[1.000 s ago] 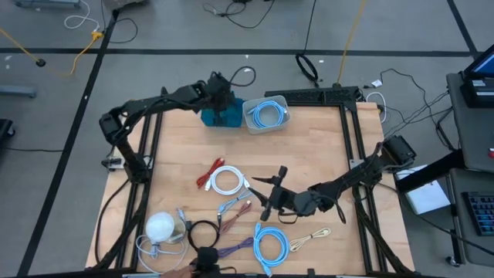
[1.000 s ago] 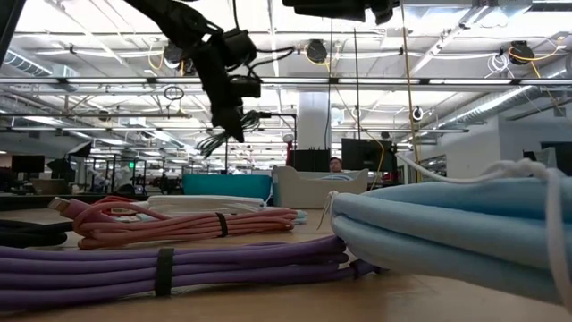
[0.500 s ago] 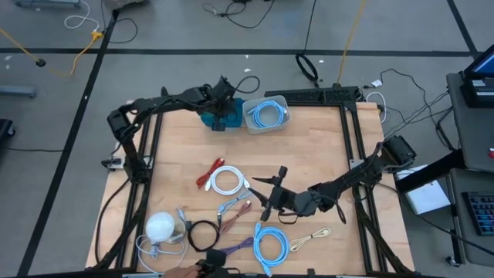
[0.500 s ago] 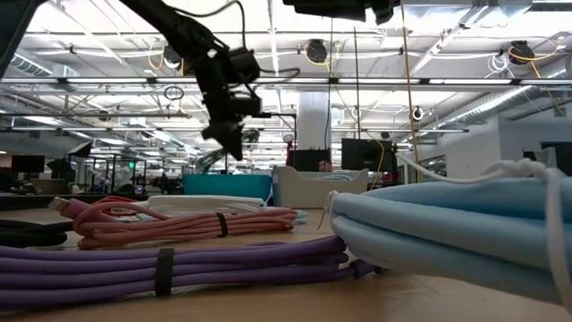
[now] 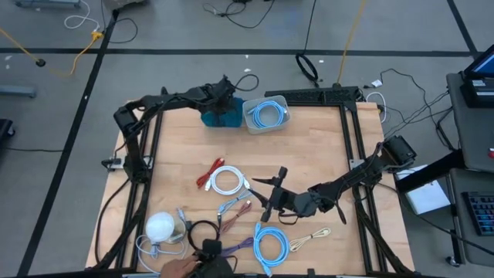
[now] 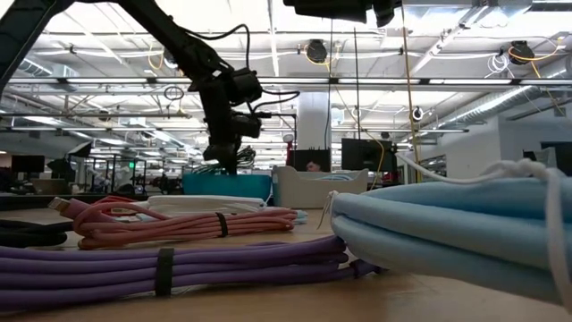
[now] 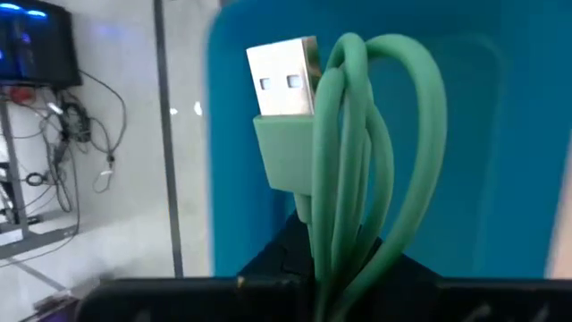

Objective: Pick & Place USB Port
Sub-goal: Put the green usb cable into the blue bin, then put the white usb cable into the blue bin

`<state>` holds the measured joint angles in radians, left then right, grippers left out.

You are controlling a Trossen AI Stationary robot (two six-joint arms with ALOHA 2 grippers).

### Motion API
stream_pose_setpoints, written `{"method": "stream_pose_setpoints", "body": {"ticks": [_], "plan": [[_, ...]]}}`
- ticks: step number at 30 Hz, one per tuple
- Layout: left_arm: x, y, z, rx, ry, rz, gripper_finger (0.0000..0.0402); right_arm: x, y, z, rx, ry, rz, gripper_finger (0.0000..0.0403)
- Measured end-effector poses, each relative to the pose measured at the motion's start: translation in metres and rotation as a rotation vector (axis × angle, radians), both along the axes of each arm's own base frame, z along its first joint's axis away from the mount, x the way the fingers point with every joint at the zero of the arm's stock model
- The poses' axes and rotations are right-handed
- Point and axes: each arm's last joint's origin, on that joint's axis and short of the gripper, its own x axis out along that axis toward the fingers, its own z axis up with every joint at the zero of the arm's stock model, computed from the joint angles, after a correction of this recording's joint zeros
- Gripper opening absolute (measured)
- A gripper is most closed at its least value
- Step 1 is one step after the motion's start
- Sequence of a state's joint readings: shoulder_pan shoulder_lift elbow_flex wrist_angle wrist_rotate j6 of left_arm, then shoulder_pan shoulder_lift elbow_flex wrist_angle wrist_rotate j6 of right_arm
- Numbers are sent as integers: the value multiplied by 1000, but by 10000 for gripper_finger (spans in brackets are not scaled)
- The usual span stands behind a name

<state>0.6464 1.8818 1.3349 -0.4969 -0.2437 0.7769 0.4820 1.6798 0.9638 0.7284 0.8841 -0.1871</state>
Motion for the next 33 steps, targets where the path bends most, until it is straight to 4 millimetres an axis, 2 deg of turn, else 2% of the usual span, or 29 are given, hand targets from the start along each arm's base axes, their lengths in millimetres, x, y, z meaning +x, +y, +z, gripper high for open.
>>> {"method": "stream_pose_setpoints", "body": {"ticks": [10,21,28,31,33], "plan": [[-3,5,-1,-47,-52,13,20,0,0,0,4,-1,3,160],[-3,5,0,-52,-69,50,92,0,0,0,4,-1,3,160],[-1,5,1,17,-64,116,147,0,0,0,3,-1,-2,160],[0,1,8,95,-35,158,175,0,0,-1,5,6,-2,160],[-1,-4,20,129,-49,167,192,0,0,-2,7,15,-4,160]]}}
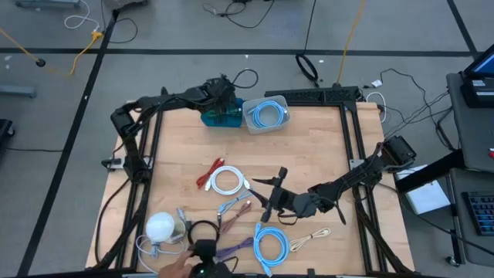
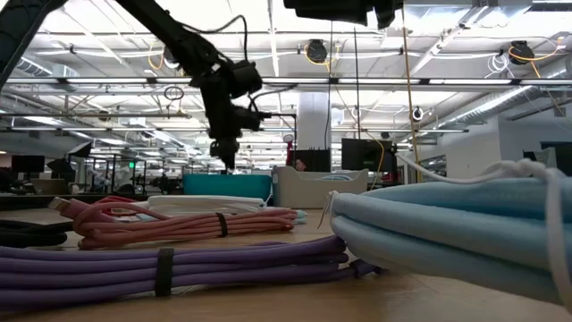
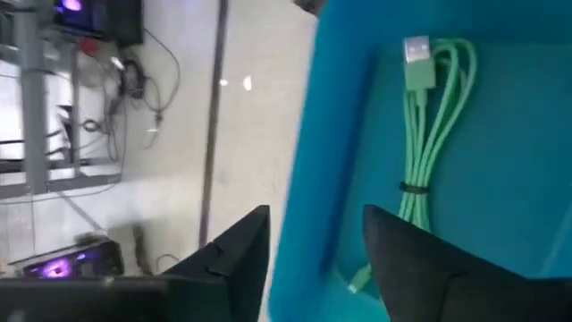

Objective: Pick & Place USB Port
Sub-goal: Put the white usb cable into the blue bin

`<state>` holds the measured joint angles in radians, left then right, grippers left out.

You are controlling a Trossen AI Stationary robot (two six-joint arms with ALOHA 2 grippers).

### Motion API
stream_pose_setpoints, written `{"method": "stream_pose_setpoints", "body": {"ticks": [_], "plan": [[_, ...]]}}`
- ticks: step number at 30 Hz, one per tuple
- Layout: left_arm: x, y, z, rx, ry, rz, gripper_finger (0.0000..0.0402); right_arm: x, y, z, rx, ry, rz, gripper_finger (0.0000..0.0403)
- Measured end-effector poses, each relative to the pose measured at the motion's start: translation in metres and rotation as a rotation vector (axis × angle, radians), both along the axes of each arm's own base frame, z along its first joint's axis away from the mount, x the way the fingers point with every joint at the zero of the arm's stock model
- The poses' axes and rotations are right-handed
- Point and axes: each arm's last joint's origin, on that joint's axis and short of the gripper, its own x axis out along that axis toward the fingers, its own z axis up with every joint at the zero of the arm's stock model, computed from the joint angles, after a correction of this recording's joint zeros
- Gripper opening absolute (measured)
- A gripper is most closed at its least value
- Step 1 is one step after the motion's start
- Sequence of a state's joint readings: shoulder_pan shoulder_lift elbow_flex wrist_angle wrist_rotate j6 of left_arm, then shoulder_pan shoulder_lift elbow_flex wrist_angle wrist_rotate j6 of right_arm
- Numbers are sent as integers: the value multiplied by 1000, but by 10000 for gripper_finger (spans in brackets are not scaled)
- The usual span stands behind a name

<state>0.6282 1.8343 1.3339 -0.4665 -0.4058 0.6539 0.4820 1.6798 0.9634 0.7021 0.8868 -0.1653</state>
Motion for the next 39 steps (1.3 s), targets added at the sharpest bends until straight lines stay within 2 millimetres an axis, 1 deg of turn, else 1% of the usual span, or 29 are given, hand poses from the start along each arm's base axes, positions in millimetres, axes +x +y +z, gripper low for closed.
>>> {"method": "stream_pose_setpoints", "body": {"ticks": [2,5,7,10,13,15,17,19,21,23,27,30,32,35,37,39], "plan": [[-2,-8,19,12,-65,-9,205,0,0,-2,11,9,-2,160],[-9,-27,59,-38,-275,-58,214,0,-1,-6,25,33,-8,160],[-17,-44,88,-134,-455,-132,215,-1,-2,-8,43,47,-13,160],[-30,-76,128,-327,-691,-308,216,-3,-4,-10,88,73,-19,160],[-42,-115,151,-470,-805,-486,216,-6,-8,-11,170,114,10,160],[-49,-141,156,-524,-818,-558,216,-6,-11,-13,223,135,25,160],[-55,-166,155,-541,-808,-609,216,-7,-13,-17,246,165,27,160],[-61,-191,147,-545,-778,-636,216,-8,-13,-20,252,192,18,160],[-66,-214,134,-550,-737,-642,216,-10,-13,-24,270,244,42,160],[-73,-233,116,-558,-689,-643,216,-15,-12,-32,290,334,68,160],[-88,-263,83,-558,-669,-638,216,-26,-7,-44,363,490,109,160],[-97,-277,59,-563,-710,-644,216,-38,1,-52,457,634,171,160],[-102,-282,46,-564,-745,-645,216,-49,11,-57,520,729,207,160],[-109,-284,30,-555,-774,-631,216,-68,29,-62,560,833,220,160],[-111,-283,25,-547,-796,-615,216,-81,39,-64,596,885,214,160],[-112,-281,21,-543,-808,-598,216,-90,50,-65,673,899,208,160]]}}
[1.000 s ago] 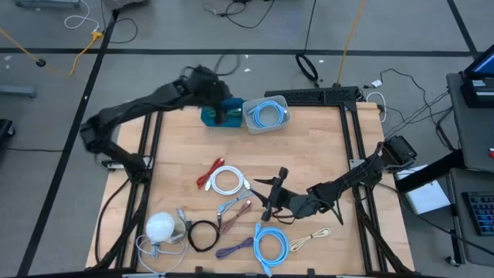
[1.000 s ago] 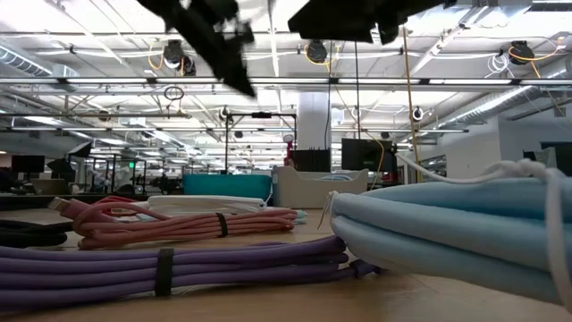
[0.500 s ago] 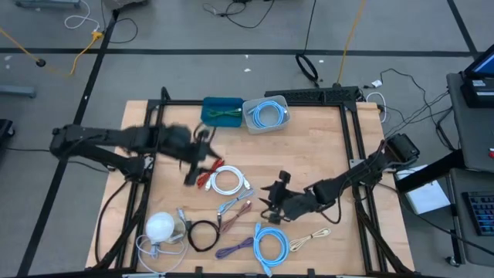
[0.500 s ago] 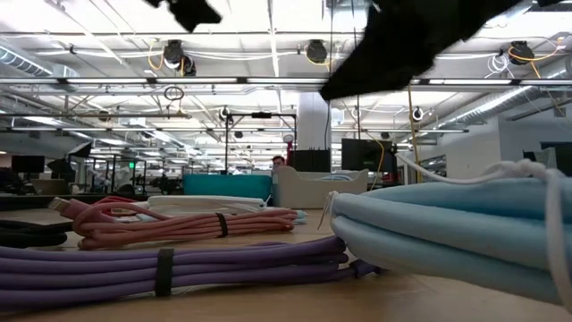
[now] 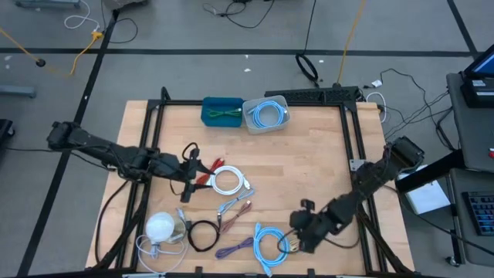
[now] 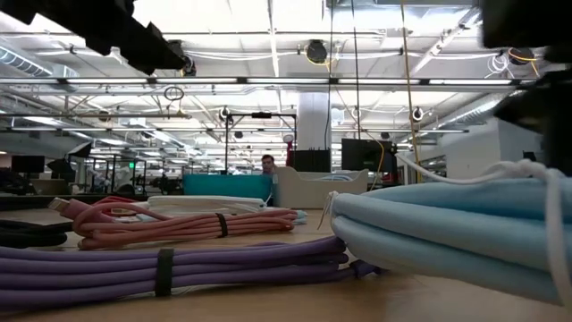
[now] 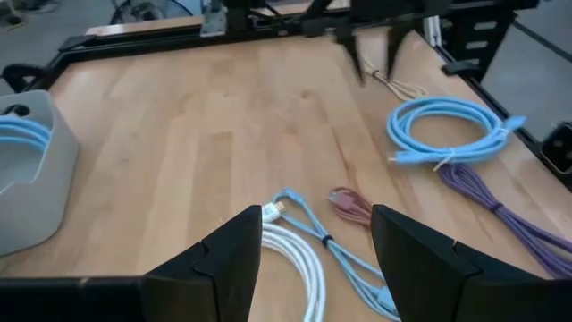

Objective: Pick & Place USB Port
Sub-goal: Put the white usb cable into the blue bin

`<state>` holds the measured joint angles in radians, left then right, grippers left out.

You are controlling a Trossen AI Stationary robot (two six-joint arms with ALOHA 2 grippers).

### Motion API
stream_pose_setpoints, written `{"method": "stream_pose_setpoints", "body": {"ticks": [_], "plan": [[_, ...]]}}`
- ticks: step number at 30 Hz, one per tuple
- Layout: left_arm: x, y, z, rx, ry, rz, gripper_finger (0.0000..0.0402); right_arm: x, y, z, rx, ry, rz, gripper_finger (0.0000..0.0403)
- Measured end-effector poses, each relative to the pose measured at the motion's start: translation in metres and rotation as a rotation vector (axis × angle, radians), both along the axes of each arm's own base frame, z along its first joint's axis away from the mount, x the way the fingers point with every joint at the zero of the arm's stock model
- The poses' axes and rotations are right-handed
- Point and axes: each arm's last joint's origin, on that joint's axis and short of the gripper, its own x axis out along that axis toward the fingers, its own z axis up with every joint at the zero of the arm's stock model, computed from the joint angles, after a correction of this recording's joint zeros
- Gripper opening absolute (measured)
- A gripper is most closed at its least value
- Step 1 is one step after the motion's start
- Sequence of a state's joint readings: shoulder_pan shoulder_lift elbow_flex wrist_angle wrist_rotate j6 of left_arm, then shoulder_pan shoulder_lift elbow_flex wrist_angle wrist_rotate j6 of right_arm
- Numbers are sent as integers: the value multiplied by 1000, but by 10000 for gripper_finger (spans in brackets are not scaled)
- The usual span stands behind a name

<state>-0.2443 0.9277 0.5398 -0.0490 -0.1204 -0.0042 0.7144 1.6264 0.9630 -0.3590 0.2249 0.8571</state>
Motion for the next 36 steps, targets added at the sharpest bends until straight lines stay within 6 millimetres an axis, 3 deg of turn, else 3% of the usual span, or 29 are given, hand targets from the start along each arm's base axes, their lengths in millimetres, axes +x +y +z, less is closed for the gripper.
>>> {"method": "stream_pose_setpoints", "body": {"ticks": [6,13,22,28,36], "plan": [[1,2,0,-5,-14,10,216,-24,25,-1,111,52,-84,160],[1,2,0,-14,-12,13,216,-46,22,-10,4,190,-174,160],[0,2,-1,-19,-6,15,216,-46,25,-27,-24,262,-202,160],[1,2,-1,-16,-7,22,216,-48,21,-16,21,266,-226,160],[0,2,-2,-21,0,31,216,-46,23,7,109,134,-205,160]]}}
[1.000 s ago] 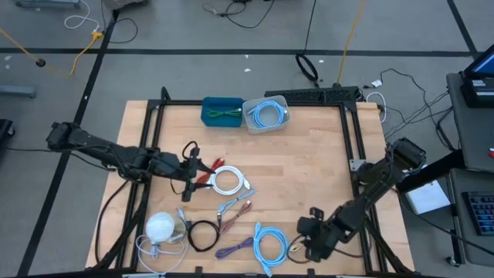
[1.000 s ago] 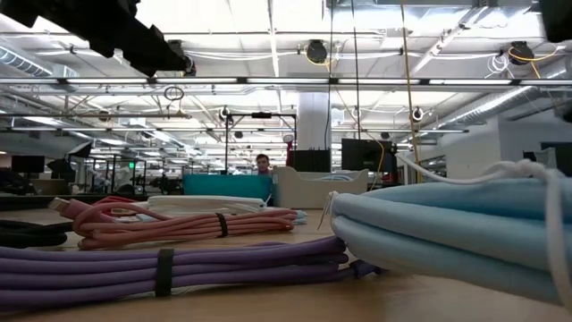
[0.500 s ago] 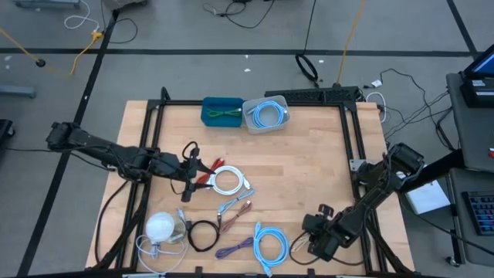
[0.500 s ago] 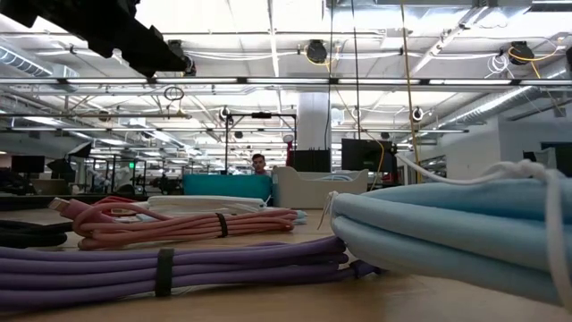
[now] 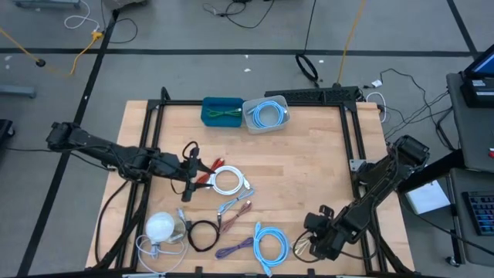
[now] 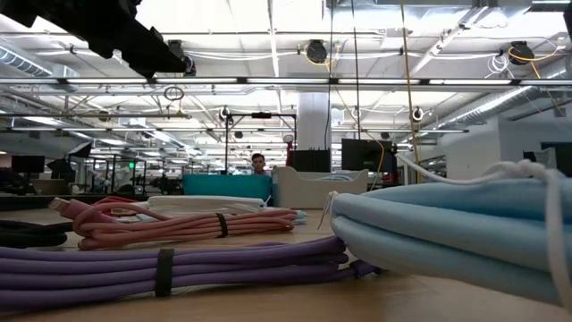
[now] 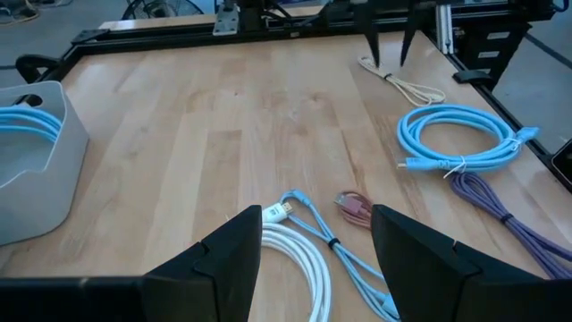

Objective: Pick & Place USB Port
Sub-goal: Put the white usb cable into the blue bin

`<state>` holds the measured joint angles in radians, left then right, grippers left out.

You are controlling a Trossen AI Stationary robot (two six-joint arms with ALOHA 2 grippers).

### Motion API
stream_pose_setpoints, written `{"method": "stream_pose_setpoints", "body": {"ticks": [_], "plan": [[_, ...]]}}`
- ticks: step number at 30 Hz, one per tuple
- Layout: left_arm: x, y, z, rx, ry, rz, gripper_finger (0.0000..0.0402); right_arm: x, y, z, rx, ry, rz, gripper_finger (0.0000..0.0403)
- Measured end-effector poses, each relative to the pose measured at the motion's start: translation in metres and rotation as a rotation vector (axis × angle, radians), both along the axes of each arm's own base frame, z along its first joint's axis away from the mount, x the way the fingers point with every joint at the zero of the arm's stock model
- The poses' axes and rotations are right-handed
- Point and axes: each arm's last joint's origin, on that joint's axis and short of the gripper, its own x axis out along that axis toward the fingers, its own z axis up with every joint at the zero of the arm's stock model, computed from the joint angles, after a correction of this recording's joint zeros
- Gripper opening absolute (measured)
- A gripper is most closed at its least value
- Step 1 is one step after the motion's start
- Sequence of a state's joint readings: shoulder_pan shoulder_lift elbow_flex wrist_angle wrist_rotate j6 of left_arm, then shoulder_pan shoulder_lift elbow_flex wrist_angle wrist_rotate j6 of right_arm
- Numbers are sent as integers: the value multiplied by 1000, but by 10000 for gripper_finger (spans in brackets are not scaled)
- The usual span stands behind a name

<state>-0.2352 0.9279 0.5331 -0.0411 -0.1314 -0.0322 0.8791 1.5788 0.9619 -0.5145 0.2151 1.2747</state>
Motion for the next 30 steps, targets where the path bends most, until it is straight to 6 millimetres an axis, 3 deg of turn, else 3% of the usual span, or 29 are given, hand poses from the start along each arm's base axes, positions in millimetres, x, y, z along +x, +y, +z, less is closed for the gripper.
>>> {"method": "stream_pose_setpoints", "body": {"ticks": [7,19,23,27,30], "plan": [[-1,0,-2,-9,20,7,216,5,12,-11,56,-5,39,160],[-2,0,-3,-28,41,19,216,-2,9,-56,-114,249,40,155],[-1,0,-3,-29,35,19,216,-3,7,-61,-145,277,21,112],[-1,0,-2,-32,28,19,216,-3,6,-61,-132,288,15,25],[0,0,0,-39,7,21,216,0,2,-61,-165,267,-13,14]]}}
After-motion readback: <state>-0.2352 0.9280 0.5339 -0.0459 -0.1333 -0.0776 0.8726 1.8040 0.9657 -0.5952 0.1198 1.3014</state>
